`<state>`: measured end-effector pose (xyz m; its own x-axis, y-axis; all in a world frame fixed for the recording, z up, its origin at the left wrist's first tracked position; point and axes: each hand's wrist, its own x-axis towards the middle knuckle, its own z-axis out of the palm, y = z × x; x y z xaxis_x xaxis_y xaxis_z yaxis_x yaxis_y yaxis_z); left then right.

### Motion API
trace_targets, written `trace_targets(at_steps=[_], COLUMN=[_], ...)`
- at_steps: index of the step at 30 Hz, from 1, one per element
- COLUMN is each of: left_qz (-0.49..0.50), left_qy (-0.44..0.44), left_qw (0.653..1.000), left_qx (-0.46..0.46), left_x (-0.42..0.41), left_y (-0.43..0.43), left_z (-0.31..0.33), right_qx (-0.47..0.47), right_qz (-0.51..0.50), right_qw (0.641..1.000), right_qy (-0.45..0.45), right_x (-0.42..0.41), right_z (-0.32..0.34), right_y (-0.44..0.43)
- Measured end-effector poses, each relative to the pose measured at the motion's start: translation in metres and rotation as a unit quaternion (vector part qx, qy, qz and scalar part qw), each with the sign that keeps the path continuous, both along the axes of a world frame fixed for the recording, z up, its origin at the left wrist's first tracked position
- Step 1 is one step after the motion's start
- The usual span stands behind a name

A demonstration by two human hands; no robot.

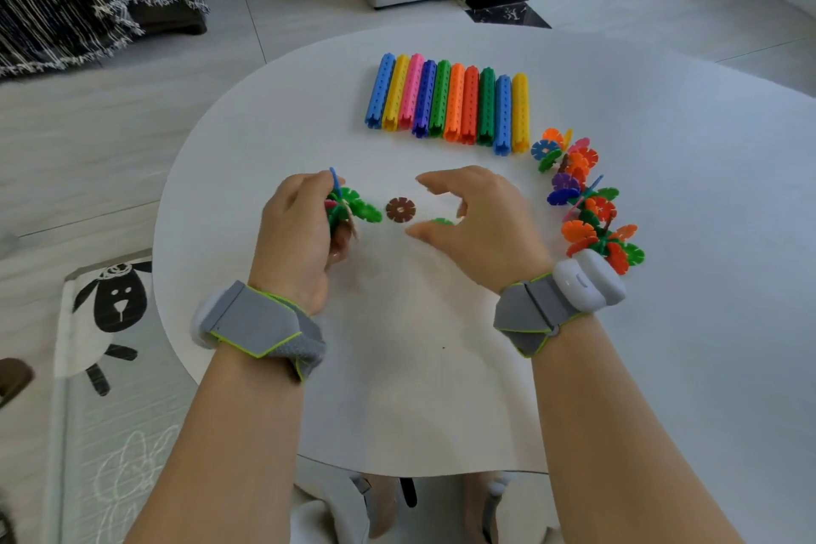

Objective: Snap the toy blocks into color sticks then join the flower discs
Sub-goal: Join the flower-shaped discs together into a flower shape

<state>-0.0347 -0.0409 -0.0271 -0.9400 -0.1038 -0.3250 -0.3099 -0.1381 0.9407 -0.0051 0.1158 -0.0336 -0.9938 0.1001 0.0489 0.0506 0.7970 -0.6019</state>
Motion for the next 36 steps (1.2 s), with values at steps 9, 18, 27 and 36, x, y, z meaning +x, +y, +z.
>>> trace_targets(at_steps=[9,18,27,36], left_qz=[-0.024,-0.051,-0.091,-0.134], left_qy=[-0.002,-0.011,-0.021,0.020], left_qw=[1.000,0.999,0.995,0.989], left_qx=[0.000,-0.009,-0.024,-0.057], left_x=[-0.001,0.003,0.005,0.011], left_y=[-0.009,-0.008,0.000,0.009], left_z=[-0.003,-0.001,0.003,0.003], right_qx=[0.058,0.026,-0.249,-0.292], right_qz=[-0.035,-0.013,0.002,0.012], right_qw=[0.997,0.999,0.967,0.955], right_qy=[-0.020,-0.017,0.058,0.054], right_x=[-0.021,-0.020,0.011,0.034], right_z=[-0.012,-0.009,0.008,0.009], right_y=[-0.023,-0.028,-0.017,-0.008])
